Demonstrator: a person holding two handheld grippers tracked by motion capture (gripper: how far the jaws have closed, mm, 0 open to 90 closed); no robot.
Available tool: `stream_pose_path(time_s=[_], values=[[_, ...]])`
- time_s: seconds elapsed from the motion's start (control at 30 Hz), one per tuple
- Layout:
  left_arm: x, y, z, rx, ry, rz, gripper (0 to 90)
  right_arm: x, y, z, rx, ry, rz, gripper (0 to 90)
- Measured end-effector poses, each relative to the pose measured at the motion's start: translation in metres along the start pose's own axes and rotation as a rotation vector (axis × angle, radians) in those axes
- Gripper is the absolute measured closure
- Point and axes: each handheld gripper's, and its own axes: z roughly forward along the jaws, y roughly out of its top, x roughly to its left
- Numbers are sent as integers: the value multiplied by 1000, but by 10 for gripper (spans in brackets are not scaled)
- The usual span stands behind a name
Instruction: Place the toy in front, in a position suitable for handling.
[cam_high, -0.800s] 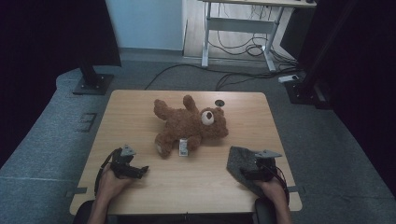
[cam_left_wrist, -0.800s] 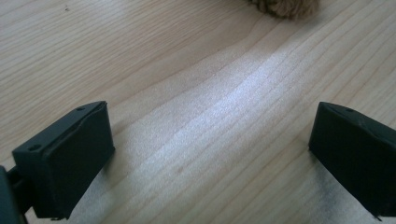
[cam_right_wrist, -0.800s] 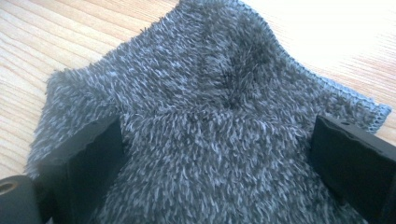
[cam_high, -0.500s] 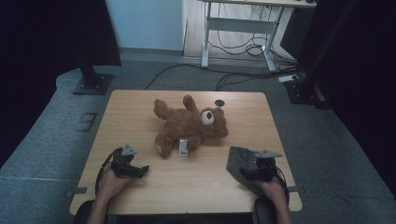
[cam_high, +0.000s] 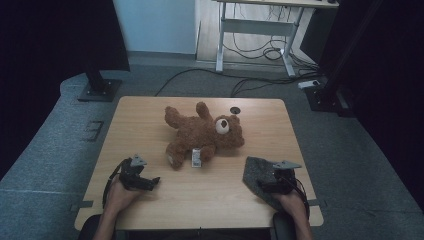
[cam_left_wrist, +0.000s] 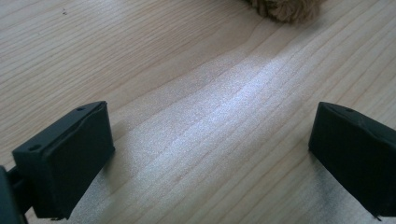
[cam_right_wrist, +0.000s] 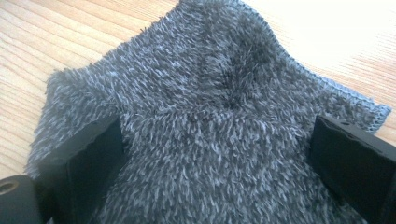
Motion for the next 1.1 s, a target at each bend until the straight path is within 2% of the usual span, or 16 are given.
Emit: stream_pose_path(time_s=[0.2,0.47,0.63,0.9,0.97,1.1], values=[[-1,2,0,7,-3,0,8,0,0,0,2,1,2,38],[-4,4,-3,-1,-22,11,109,0,4,-5,-8,-2,2,65],[-4,6,-7,-29,-33,11,138,2,12,-11,-28,-11,-9,69],[-6,9,-11,-56,-36,30,148,5,39,-16,-46,58,-9,91],[-7,11,-13,-77,-50,27,151,7,45,-16,-55,71,-14,107],[-10,13,-15,-95,-49,39,168,11,58,-10,-48,84,-40,134]])
